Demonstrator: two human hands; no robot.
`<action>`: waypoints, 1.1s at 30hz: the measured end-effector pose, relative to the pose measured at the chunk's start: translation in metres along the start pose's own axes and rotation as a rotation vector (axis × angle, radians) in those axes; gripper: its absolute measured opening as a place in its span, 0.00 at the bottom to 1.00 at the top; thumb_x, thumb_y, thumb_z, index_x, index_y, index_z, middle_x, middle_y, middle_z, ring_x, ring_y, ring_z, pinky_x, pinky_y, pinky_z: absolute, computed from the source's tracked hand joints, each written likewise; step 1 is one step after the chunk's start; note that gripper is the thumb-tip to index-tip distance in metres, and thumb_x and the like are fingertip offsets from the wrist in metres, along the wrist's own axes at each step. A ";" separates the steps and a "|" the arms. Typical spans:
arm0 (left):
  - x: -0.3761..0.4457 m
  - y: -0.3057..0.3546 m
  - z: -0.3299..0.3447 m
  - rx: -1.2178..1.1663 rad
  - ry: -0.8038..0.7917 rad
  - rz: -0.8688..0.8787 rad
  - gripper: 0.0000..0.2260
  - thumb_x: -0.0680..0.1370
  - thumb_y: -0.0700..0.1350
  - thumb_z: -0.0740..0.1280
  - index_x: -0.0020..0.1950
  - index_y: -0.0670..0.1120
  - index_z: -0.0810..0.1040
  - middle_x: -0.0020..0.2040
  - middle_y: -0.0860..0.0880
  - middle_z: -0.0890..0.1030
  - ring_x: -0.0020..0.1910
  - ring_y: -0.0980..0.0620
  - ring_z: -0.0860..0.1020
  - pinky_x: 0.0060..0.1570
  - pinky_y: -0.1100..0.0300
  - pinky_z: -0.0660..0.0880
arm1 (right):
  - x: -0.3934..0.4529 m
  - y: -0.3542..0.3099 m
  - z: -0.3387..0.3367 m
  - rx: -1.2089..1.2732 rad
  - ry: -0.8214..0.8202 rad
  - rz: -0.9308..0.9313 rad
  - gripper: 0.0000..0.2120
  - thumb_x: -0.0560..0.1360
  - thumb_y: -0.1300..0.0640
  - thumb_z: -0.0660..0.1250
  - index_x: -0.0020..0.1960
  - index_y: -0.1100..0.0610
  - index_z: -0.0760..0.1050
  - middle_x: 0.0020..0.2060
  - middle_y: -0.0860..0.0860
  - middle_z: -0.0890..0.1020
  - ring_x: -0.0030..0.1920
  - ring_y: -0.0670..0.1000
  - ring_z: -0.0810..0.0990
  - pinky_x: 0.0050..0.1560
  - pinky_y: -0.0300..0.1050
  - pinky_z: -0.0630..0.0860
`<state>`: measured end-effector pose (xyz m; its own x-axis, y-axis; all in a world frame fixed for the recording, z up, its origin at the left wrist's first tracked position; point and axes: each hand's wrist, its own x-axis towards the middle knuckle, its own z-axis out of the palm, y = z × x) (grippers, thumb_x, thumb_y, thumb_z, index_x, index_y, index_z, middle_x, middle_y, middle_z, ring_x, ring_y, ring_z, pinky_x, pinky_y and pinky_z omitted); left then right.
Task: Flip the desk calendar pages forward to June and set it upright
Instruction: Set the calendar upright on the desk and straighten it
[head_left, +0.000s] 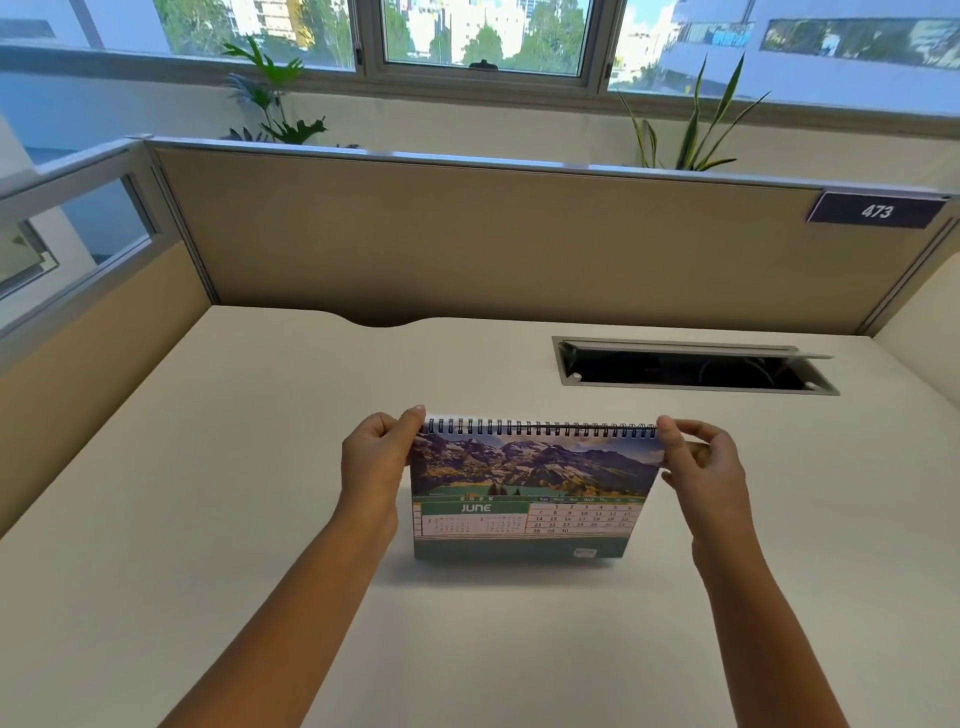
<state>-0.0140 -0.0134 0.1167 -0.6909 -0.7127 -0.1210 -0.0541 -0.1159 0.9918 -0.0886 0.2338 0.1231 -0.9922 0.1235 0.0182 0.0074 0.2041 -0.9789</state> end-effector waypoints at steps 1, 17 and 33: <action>0.000 -0.001 0.000 -0.002 0.005 -0.016 0.16 0.74 0.47 0.66 0.30 0.44 0.65 0.32 0.45 0.76 0.33 0.51 0.72 0.36 0.58 0.69 | 0.000 0.000 0.002 -0.006 -0.006 -0.011 0.19 0.74 0.44 0.62 0.59 0.54 0.67 0.48 0.52 0.77 0.46 0.51 0.77 0.36 0.39 0.74; 0.006 -0.037 0.001 0.227 -0.011 -0.087 0.25 0.74 0.64 0.53 0.33 0.44 0.71 0.36 0.46 0.78 0.41 0.43 0.77 0.35 0.57 0.68 | 0.000 0.014 0.008 -0.136 -0.108 0.095 0.26 0.68 0.31 0.49 0.44 0.50 0.73 0.46 0.55 0.81 0.45 0.55 0.80 0.44 0.48 0.77; 0.037 -0.042 -0.001 0.156 -0.070 -0.107 0.28 0.77 0.62 0.45 0.33 0.47 0.76 0.44 0.44 0.80 0.42 0.45 0.77 0.52 0.53 0.68 | 0.041 0.026 0.042 0.030 -0.206 0.132 0.18 0.77 0.38 0.44 0.48 0.44 0.70 0.45 0.49 0.79 0.45 0.48 0.79 0.44 0.39 0.74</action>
<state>-0.0363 -0.0358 0.0705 -0.7236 -0.6513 -0.2285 -0.2374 -0.0760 0.9684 -0.1343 0.2031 0.0895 -0.9873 -0.0539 -0.1493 0.1383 0.1704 -0.9756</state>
